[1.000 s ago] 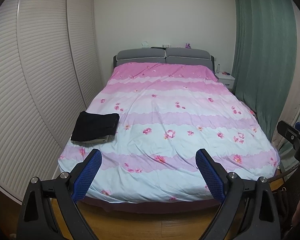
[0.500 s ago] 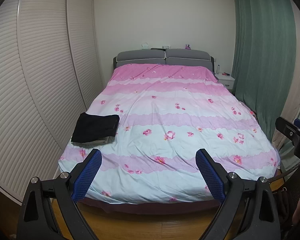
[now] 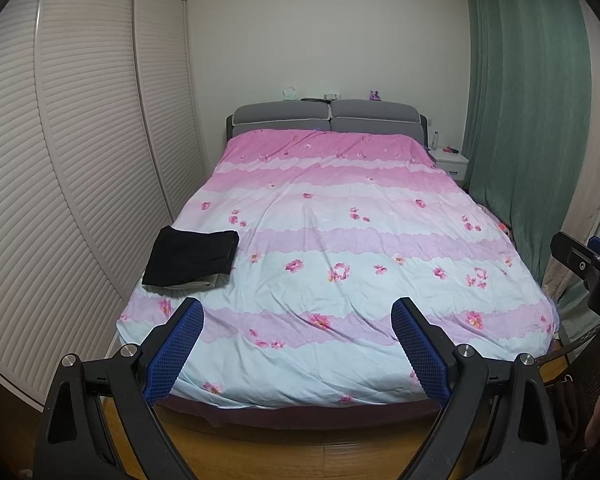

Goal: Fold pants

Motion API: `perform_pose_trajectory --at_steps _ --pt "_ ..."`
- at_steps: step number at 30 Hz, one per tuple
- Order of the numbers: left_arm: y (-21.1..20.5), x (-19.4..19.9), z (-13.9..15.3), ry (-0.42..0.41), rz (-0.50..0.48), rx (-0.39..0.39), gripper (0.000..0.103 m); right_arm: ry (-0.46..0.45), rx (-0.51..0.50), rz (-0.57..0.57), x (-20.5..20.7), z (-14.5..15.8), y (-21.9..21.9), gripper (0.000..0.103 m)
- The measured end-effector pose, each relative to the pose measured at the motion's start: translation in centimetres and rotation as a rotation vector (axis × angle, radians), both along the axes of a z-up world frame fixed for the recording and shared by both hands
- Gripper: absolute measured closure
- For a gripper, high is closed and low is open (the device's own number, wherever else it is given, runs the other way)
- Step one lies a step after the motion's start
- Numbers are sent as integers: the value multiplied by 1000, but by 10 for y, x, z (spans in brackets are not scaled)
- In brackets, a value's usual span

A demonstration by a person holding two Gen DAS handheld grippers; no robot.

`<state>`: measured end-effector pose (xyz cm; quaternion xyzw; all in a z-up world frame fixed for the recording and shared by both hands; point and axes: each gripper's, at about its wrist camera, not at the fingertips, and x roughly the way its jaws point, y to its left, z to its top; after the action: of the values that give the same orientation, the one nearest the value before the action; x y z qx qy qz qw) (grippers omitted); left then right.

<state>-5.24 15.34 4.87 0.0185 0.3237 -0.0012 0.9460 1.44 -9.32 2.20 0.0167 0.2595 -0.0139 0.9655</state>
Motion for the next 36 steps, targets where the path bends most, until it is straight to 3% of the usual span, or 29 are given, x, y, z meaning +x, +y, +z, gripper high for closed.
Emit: perform_pose_trajectory --at_steps 36 --pt "-4 0 3 6 -31 10 7 -1 6 -40 -3 2 5 19"
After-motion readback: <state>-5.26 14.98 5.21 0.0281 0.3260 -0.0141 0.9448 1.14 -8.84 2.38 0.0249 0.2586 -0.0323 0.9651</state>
